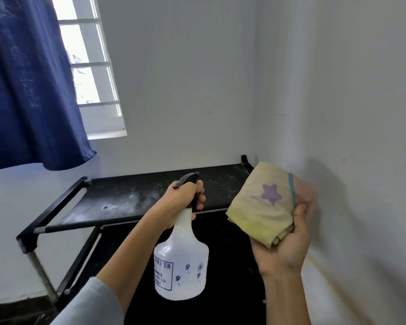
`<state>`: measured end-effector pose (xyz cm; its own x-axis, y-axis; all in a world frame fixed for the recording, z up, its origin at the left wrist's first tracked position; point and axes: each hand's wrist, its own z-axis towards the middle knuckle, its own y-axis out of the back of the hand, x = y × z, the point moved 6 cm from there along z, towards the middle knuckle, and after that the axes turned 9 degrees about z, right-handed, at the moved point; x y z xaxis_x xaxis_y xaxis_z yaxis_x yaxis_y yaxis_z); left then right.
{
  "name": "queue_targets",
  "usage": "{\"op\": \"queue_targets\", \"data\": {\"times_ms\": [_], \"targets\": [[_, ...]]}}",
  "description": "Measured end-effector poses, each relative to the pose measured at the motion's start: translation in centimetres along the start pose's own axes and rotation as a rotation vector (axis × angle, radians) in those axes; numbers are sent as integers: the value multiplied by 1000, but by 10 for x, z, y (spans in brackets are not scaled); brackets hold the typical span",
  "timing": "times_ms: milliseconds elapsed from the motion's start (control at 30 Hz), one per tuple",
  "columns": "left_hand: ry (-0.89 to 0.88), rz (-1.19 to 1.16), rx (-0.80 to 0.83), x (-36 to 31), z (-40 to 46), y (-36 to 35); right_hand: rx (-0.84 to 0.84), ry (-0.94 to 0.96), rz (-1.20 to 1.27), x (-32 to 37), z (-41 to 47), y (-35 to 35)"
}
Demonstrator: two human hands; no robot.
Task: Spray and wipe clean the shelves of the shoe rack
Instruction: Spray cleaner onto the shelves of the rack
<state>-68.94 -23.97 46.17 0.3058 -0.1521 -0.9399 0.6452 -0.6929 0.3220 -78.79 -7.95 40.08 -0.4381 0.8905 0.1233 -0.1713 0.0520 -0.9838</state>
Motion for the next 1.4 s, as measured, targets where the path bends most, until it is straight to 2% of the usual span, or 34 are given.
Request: {"op": "queue_targets", "data": {"times_ms": [100, 200, 300, 467, 667, 833, 933, 1100, 1200, 1333, 1400], "targets": [[-99, 0, -58, 21, -20, 22, -11, -96, -22, -21, 0, 9], [-117, 35, -74, 50, -39, 45, 18, -210, -47, -42, -2, 18], [-87, 0, -126, 89, -56, 70, 42, -301, -93, -60, -5, 24], [-14, -43, -377, 159, -74, 119, 31, -488, -238, -76, -16, 50], [51, -44, -440, 219, -70, 157, -93, -750, -538, -92, -44, 104], [196, -8, -395, 255, -57, 169, -123, -737, -578, -98, -39, 117], [270, 61, -457, 269, -53, 176, -85, -703, -571, -97, -31, 116], [270, -17, -437, 269, -39, 178, -44, -625, -552, -90, -23, 114], [278, 58, -472, 266, -32, 180, -66, -640, -547, -88, -21, 117], [290, 178, -596, 263, -32, 182, -100, -605, -551, -84, -18, 120], [271, 147, -578, 261, -27, 177, -120, -590, -546, -81, -17, 121]]}}
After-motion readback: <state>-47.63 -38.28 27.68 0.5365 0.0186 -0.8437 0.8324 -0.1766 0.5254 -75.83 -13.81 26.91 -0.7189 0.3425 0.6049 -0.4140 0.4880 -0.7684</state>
